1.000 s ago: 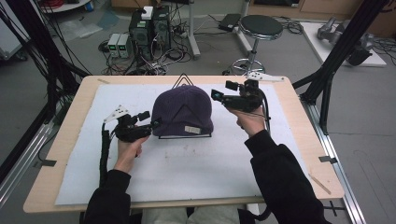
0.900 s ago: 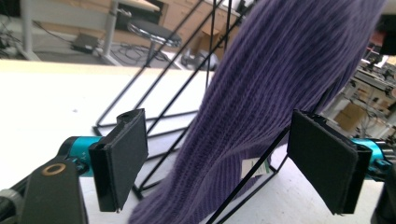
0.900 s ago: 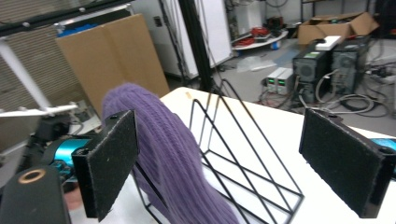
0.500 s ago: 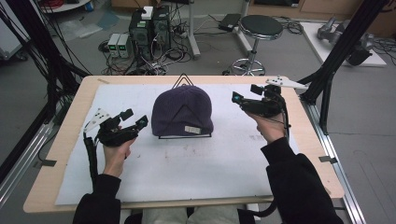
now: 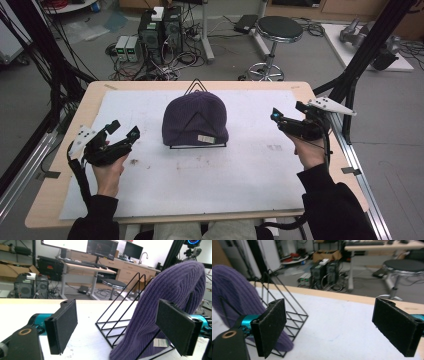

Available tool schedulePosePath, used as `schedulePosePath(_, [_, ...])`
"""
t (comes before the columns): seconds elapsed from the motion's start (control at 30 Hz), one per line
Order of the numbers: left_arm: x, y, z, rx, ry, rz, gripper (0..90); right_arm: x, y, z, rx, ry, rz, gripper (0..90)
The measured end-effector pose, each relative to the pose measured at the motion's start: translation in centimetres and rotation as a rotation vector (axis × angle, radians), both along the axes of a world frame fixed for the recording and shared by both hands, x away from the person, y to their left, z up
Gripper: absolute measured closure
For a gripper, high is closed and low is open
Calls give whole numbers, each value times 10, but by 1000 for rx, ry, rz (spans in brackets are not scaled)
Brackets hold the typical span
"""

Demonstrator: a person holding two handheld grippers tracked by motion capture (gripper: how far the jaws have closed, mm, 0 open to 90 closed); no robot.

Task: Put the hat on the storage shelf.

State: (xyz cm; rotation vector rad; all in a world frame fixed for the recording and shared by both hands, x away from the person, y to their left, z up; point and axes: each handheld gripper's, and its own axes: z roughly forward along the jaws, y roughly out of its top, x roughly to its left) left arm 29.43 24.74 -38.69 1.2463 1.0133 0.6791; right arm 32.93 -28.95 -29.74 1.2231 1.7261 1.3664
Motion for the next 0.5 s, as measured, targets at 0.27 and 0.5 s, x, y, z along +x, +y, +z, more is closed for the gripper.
schedulePosePath(0.27, [-16, 10, -9, 7, -32, 90, 171, -27, -9, -23, -9, -81, -91, 115])
schedulePosePath(0.5, [-25, 14, -20, 14, -26, 142, 171, -33, -10, -51, -4, -75, -120, 116])
